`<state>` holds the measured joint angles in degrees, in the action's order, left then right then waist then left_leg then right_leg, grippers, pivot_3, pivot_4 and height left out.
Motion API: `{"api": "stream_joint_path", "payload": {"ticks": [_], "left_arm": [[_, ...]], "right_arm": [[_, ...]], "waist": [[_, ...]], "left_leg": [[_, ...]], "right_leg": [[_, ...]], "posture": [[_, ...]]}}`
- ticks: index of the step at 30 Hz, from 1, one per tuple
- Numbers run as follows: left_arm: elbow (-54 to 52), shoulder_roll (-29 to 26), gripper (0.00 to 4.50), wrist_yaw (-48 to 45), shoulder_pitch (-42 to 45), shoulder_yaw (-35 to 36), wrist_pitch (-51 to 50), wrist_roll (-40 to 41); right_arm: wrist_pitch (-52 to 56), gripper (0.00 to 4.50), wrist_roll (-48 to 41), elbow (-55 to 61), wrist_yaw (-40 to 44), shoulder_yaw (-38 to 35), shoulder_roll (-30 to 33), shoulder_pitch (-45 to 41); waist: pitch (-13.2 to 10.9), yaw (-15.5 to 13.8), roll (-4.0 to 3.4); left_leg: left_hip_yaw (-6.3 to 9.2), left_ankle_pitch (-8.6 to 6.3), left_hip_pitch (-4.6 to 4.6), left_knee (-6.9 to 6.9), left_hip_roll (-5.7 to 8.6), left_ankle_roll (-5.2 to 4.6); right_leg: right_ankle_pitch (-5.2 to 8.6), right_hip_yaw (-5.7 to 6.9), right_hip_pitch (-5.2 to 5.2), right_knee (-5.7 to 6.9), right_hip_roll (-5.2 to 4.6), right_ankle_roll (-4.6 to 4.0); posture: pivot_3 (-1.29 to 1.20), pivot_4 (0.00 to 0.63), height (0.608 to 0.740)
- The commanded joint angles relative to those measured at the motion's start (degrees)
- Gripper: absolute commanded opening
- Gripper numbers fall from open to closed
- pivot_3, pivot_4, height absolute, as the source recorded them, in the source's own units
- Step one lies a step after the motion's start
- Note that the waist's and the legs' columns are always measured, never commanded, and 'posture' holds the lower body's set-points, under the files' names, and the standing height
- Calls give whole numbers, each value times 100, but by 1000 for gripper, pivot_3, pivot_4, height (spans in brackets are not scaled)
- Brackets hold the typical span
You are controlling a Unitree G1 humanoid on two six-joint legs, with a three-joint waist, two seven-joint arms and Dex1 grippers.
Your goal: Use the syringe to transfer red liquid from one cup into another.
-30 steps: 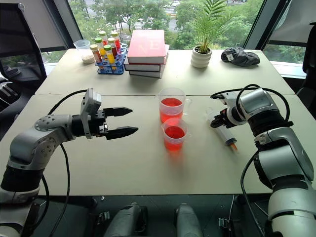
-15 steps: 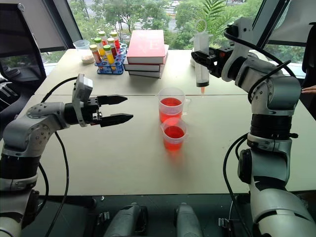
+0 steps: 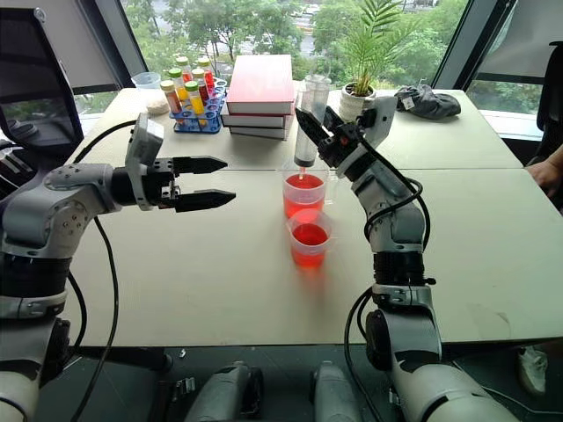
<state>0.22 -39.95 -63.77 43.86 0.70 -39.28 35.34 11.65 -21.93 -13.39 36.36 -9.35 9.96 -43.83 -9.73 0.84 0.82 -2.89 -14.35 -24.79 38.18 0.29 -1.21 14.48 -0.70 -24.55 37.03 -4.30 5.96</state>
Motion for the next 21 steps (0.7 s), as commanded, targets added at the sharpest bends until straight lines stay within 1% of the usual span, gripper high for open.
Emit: {"api": "stream_joint_path", "payload": {"ticks": [1, 5, 9, 13, 16, 21], "left_arm": [[316, 175, 4500, -89, 481, -57, 307, -174], [1048, 583, 4500, -130, 1081, -183, 705, -451], [1698, 921, 4500, -227, 1542, -282, 1122, -732], [2637, 1371, 4500, -297, 2107, -347, 1724, -1056], [3065, 1529, 4500, -394, 2320, -331, 2002, -1200], [4219, 2000, 4500, -350, 2897, -266, 2660, -1461]], "right_arm": [[-611, 1452, 192, -264, 113, 140, -24, 121], [-1094, 1452, 427, -694, 171, 308, 11, 217], [-1311, 1452, 494, -945, 195, 350, 61, 173], [-1390, 1452, 513, -1000, 222, 382, 83, 181], [-1401, 1452, 498, -992, 230, 395, 85, 185], [-1434, 1452, 548, -996, 240, 474, 86, 182]], "waist": [[0, 1, 0], [0, 3, 0], [0, 21, 0], [0, 14, 0], [-1, 15, 0], [-1, 11, 1]], "left_leg": [[0, 1, 2, 0, 0, 1], [-5, 4, 10, 1, 0, 4], [-5, 5, 13, 1, -5, 6], [-7, 5, 16, 0, -9, 6], [-8, 5, 17, 0, -9, 7], [-9, 5, 17, 0, -10, 6]], "right_leg": [[0, 0, 2, 0, 1, 0], [0, -4, 2, 3, 3, 0], [0, -6, 2, 5, 11, 1], [1, -10, 2, 5, 17, 1], [1, -12, 3, 6, 17, 1], [1, -14, 3, 6, 18, 1]], "posture": [[0, 150, 740], [0, 150, 740], [0, 150, 740], [0, 150, 740], [0, 150, 740], [0, 150, 740]]}}
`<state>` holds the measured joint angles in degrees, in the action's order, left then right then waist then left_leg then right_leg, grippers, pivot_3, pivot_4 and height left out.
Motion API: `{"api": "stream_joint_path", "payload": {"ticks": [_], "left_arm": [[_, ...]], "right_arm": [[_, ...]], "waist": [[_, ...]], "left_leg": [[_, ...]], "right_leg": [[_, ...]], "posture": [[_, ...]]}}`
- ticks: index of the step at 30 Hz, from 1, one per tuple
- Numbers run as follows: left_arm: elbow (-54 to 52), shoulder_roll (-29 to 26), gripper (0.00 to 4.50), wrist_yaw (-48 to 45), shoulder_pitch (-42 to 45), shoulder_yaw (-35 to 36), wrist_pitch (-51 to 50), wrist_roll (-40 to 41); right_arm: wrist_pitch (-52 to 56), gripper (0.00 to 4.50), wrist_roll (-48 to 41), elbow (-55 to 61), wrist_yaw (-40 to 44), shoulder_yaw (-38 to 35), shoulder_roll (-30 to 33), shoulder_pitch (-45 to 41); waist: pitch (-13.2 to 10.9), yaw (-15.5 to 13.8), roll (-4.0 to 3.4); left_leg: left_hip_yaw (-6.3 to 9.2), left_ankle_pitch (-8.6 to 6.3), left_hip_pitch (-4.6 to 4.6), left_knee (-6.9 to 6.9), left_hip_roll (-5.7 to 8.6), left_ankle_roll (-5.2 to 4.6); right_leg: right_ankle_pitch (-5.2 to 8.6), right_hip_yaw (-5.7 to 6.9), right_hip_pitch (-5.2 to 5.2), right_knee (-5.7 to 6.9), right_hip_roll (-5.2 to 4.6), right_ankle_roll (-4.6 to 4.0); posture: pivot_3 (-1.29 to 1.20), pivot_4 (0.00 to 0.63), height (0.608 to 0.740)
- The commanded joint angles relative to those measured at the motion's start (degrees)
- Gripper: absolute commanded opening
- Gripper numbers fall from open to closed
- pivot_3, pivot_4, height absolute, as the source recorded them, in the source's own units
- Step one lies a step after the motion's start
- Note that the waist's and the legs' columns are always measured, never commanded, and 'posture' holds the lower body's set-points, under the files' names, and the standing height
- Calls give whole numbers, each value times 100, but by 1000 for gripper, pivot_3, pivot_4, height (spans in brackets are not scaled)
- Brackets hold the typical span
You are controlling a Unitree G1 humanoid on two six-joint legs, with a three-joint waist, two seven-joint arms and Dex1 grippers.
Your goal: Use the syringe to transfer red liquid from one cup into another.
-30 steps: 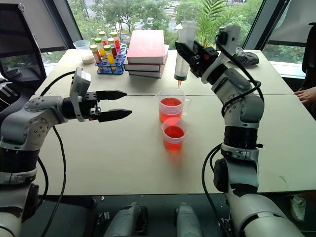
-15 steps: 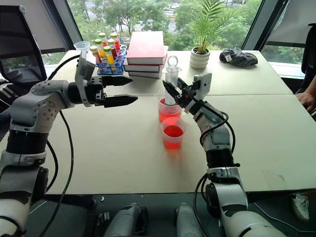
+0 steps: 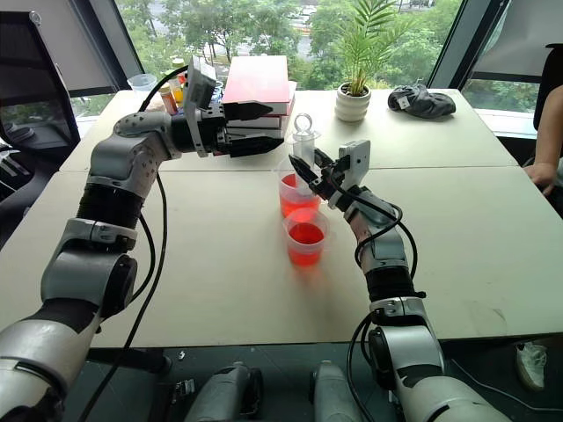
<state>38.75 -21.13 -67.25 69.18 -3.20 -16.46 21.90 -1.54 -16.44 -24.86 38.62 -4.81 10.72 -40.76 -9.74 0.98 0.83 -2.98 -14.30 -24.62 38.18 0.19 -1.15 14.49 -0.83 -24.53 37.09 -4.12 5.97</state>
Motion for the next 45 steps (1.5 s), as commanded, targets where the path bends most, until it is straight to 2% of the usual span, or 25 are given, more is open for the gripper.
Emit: {"api": "stream_joint_path", "payload": {"ticks": [1, 10, 13, 18, 21, 30, 45], "left_arm": [[530, 160, 4500, -19, 427, 136, 473, -163], [1749, 537, 4500, -172, 851, 264, 1023, -403], [2005, 649, 3654, -156, 933, 340, 1148, -473], [2214, 777, 1078, -122, 1081, 539, 1210, -453], [2270, 801, 47, -141, 1118, 613, 1214, -488], [2229, 747, 47, -73, 1194, 665, 1238, -563], [2064, 338, 47, 200, 1726, 964, 1374, -458]], "right_arm": [[-114, 1452, -2, 167, 13, 28, 8, -119], [-70, 1452, 19, 415, 77, 145, 41, -34], [-57, 1452, 38, 485, 98, 193, 55, -7], [-11, 1452, 36, 585, 116, 243, 90, 55], [13, 1452, 34, 614, 130, 264, 107, 85], [238, 1452, -7, 599, 194, 302, 153, 71], [370, 1452, 11, 267, 301, 364, 87, -6]], "waist": [[0, -1, 0], [-1, 4, 1], [-1, 4, 1], [-1, 3, 2], [-1, 6, 2], [-1, 0, 2], [-2, -1, 3]], "left_leg": [[0, 0, 0, 0, 0, 0], [0, 0, 1, 0, -2, 0], [0, 0, 1, 0, -1, -1], [0, -1, 0, 0, -1, -1], [1, 0, 1, 0, -1, -1], [1, 0, 1, 0, -1, -1], [2, -1, 0, 0, -1, -1]], "right_leg": [[0, 0, 0, 0, 0, 0], [1, -1, 0, 1, 2, 1], [1, -1, 0, 1, 2, 1], [1, -1, 0, 1, 2, 1], [1, -1, 0, 1, 3, 1], [1, -1, 0, 2, 3, 1], [1, 0, 0, 1, 3, 2]], "posture": [[0, 150, 740], [0, 150, 740], [0, 150, 740], [0, 150, 740], [0, 150, 740], [0, 150, 740], [0, 150, 740]]}}
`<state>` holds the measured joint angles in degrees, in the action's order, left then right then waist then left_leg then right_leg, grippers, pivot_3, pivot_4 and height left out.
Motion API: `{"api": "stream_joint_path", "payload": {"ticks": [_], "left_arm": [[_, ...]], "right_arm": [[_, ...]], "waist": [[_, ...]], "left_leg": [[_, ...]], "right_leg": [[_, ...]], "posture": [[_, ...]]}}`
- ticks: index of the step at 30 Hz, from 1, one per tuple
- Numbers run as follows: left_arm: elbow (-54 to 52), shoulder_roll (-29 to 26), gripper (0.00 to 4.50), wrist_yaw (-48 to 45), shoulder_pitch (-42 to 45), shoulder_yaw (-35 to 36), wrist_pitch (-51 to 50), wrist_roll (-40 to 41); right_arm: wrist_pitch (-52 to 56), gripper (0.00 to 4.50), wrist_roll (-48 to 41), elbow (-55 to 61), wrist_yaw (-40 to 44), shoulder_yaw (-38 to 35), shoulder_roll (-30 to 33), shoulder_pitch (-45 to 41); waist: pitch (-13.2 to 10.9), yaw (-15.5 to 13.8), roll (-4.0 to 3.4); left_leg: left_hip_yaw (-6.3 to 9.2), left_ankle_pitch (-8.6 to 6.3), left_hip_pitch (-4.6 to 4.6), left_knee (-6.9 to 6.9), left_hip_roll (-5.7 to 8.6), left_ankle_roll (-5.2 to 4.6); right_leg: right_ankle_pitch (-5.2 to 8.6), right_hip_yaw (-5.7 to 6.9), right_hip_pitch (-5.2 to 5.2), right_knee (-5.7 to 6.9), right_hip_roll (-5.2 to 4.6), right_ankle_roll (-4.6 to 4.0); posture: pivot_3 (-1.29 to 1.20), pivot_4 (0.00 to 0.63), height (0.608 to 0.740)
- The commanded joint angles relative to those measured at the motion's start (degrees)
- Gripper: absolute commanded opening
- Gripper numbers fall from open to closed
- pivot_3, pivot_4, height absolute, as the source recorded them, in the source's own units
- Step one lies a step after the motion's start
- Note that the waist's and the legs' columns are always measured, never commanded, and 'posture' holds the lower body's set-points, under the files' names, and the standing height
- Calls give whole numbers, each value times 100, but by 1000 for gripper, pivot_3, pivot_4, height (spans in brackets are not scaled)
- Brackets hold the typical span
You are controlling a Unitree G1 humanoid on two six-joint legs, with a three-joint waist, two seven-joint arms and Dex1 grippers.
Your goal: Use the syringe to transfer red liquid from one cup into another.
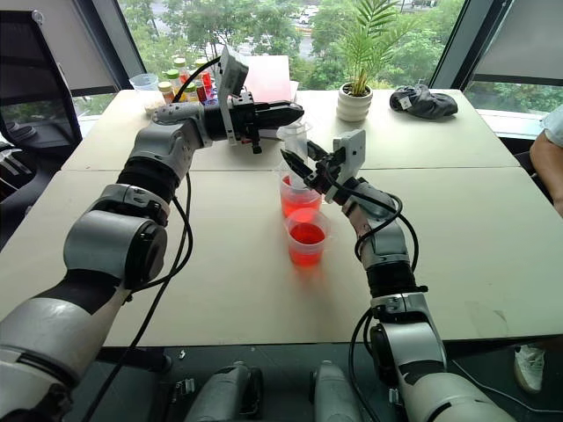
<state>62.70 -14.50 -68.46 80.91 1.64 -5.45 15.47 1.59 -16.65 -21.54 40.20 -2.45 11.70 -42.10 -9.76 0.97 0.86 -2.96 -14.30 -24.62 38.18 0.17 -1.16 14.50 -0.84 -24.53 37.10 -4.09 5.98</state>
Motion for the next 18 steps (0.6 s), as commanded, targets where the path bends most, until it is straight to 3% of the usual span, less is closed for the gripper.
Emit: {"api": "stream_joint_path", "payload": {"ticks": [1, 18], "left_arm": [[-334, -344, 47, 338, 565, 481, 292, 178], [-274, -460, 47, 468, 799, 579, 432, 195]], "right_arm": [[68, 1452, 29, -80, 146, 129, -15, 125], [61, 1452, 36, -193, 198, 155, -27, 113]], "waist": [[0, 0, 0], [0, 3, 0]], "left_leg": [[0, 0, 0, 0, 0, 0], [0, 0, 0, 0, 0, 0]], "right_leg": [[0, 0, 0, 0, 0, 0], [0, 0, 0, 0, 0, 0]], "posture": [[0, 150, 740], [0, 150, 740]]}}
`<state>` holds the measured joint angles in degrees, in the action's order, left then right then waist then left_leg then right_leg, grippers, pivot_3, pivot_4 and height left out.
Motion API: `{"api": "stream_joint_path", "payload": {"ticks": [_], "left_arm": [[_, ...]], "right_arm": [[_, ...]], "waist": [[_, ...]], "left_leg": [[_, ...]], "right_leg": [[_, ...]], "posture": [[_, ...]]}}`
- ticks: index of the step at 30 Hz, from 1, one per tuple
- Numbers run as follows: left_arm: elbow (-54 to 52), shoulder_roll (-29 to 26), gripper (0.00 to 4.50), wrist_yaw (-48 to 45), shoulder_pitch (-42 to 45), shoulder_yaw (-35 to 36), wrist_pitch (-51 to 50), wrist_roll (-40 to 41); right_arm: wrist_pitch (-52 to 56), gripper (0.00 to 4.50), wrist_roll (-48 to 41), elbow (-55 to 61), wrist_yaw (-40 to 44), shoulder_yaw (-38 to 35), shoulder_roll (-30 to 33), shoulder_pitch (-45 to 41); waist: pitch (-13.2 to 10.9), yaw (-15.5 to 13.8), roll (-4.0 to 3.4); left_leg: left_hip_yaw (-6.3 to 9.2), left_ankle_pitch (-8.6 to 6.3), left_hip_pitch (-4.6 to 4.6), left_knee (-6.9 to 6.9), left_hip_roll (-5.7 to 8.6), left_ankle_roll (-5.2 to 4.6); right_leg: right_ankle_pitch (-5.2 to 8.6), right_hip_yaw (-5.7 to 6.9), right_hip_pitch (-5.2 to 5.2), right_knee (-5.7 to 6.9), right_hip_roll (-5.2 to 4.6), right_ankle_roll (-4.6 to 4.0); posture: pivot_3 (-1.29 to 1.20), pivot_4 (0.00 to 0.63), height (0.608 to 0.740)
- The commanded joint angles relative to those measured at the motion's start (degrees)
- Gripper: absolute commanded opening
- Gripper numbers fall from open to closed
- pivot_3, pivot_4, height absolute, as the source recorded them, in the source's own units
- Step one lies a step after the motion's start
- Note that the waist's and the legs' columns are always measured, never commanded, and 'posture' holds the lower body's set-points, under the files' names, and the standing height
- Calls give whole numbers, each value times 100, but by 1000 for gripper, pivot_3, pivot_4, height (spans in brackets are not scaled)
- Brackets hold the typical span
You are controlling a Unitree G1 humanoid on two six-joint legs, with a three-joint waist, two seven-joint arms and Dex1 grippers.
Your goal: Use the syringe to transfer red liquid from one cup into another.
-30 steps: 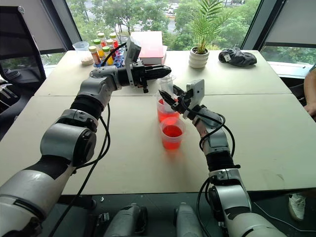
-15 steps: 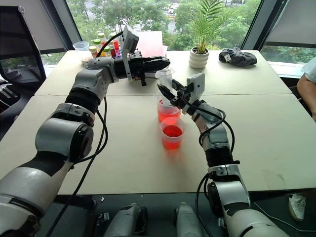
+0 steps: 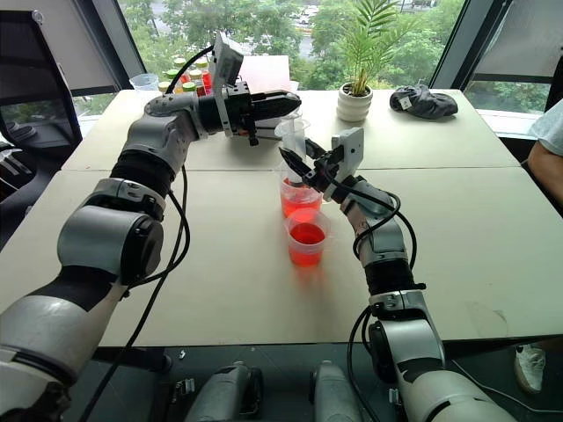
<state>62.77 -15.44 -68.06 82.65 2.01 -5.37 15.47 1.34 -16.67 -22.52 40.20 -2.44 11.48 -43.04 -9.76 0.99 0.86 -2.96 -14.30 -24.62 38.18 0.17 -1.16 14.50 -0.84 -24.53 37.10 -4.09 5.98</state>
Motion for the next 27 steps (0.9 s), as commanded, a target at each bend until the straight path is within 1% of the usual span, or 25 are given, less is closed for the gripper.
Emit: {"api": "stream_joint_path", "payload": {"ticks": [1, 15, 22, 24, 25, 27], "left_arm": [[-282, -367, 47, 427, 634, 546, 426, 201], [-328, -305, 47, 349, 509, 574, 388, 163], [-348, -293, 47, 323, 509, 618, 337, 192], [-375, -290, 891, 276, 472, 614, 288, 199], [-390, -286, 1198, 270, 448, 608, 274, 189], [-431, -278, 2272, 250, 395, 611, 222, 169]], "right_arm": [[86, 1452, 37, -97, 200, 153, -2, 207], [145, 1452, -21, 44, 154, 73, 45, -11], [135, 1452, -7, 32, 180, 87, 57, 13], [160, 1452, -12, 68, 176, 89, 61, 12], [175, 1452, -15, 90, 175, 86, 64, 7], [207, 1452, -30, 146, 172, 73, 79, -16]], "waist": [[0, 0, 0], [0, 0, 0], [0, 0, 0], [0, 2, 0], [0, 8, 0], [0, 21, 0]], "left_leg": [[0, 0, 0, 0, 0, 0], [0, 0, 0, 0, 0, 0], [0, 0, 0, 0, 0, 0], [0, 0, 0, 0, 0, 0], [0, 0, 0, 0, 0, 0], [0, 0, 0, -1, -1, 0]], "right_leg": [[0, 0, 0, 0, 0, 0], [0, 0, 0, 0, 0, 0], [0, 0, 0, 0, 0, 0], [0, 0, 0, 0, 0, 0], [0, 0, 0, 0, 0, 0], [0, 0, -1, 0, 0, 0]], "posture": [[0, 150, 740], [0, 150, 740], [0, 150, 740], [0, 150, 740], [0, 150, 740], [0, 150, 740]]}}
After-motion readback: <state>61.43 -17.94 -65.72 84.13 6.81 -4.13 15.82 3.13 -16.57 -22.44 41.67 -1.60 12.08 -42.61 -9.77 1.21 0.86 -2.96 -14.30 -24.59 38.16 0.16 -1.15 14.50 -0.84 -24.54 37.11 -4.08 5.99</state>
